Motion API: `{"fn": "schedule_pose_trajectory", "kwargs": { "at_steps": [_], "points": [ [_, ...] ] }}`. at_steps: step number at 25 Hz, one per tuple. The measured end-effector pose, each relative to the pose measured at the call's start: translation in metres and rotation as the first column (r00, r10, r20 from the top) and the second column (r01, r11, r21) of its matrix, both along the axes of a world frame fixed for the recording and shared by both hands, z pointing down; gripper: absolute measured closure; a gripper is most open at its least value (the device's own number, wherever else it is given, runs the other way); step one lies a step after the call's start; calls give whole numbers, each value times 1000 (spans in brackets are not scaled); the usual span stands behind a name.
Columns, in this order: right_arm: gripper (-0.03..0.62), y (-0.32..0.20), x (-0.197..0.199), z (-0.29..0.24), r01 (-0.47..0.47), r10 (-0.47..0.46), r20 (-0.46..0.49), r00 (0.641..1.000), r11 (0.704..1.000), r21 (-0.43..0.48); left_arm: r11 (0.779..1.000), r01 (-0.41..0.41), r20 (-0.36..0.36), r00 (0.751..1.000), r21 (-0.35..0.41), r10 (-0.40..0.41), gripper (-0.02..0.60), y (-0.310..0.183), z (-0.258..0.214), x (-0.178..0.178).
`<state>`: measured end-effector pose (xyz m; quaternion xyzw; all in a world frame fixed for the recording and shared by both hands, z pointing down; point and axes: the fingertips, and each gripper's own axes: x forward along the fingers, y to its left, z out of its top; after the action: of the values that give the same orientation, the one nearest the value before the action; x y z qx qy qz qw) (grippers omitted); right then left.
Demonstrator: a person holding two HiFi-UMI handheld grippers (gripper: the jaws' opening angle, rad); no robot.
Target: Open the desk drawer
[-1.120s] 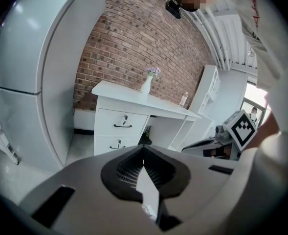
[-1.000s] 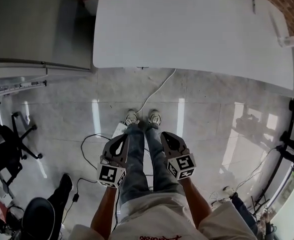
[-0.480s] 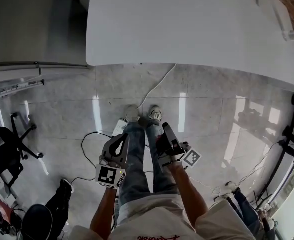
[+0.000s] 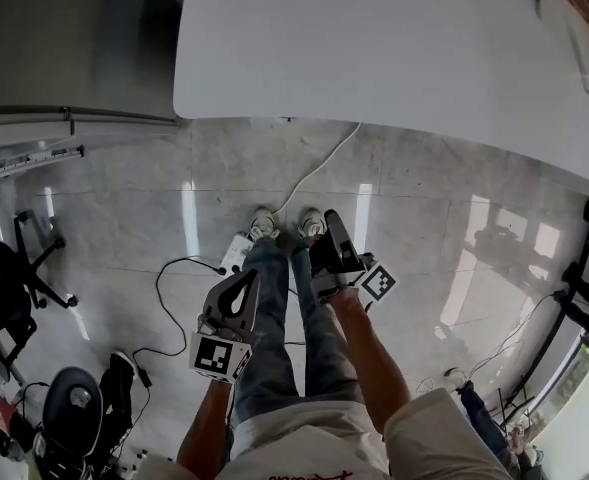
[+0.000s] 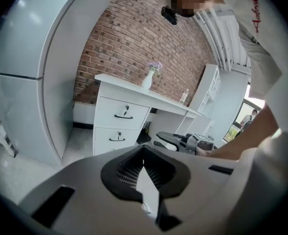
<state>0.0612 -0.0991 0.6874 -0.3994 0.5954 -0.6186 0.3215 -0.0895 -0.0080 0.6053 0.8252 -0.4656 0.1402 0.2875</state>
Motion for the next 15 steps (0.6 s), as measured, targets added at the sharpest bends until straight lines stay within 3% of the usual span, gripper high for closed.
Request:
{"fn": "schedule_pose_trajectory", "kwargs": {
  "at_steps": [9, 15],
  "points": [
    [439, -101, -10, 40, -37, 39, -56, 998, 999, 39, 999, 42, -37, 998, 12, -41, 569, 0, 8, -3],
    [439, -144, -15, 52, -103, 103, -24, 994, 995, 16, 999, 48, -46, 998, 12, -47, 569, 8, 9, -6]
  ]
}}
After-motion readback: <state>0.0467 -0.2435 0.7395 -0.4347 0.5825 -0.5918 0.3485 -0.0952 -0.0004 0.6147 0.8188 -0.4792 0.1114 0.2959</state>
